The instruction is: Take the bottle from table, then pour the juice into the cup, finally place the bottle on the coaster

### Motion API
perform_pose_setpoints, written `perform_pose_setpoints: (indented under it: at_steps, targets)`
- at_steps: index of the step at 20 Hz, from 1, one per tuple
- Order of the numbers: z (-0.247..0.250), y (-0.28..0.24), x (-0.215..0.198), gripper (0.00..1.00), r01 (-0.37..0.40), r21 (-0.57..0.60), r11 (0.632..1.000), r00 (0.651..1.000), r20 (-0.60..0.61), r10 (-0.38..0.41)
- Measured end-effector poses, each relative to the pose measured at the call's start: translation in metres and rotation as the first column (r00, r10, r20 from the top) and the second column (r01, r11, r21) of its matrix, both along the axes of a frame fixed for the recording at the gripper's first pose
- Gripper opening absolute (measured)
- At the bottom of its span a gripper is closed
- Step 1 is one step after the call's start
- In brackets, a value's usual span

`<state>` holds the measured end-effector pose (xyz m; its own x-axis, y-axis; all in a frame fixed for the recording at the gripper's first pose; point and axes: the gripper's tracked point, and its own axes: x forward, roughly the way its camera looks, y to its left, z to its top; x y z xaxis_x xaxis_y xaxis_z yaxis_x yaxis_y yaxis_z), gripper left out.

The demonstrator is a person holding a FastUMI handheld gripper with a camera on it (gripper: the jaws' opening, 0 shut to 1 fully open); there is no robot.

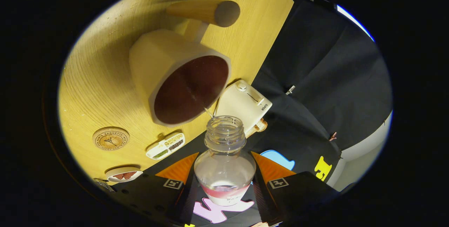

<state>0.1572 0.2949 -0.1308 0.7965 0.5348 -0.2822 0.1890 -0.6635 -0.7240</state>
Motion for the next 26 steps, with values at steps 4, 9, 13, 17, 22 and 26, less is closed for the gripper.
perform_pose_setpoints:
  at_steps: [4, 9, 13, 17, 22, 26]
  targets:
    - [-0.002, 0.000, 0.000, 0.73, 0.015, 0.003, 1.000, 1.000, -0.006, -0.015]
    - [0.000, -0.005, -0.003, 0.73, 0.046, 0.031, 0.998, 0.999, -0.024, -0.045]
    - [0.006, -0.008, -0.018, 0.73, 0.068, 0.085, 0.994, 0.997, -0.054, -0.063]
    - [0.019, -0.018, -0.020, 0.73, 0.162, 0.191, 0.968, 0.984, -0.109, -0.143]
    - [0.047, -0.040, -0.015, 0.73, 0.314, 0.379, 0.871, 0.942, -0.237, -0.236]
    - [0.078, -0.063, -0.014, 0.73, 0.459, 0.527, 0.715, 0.878, -0.393, -0.274]
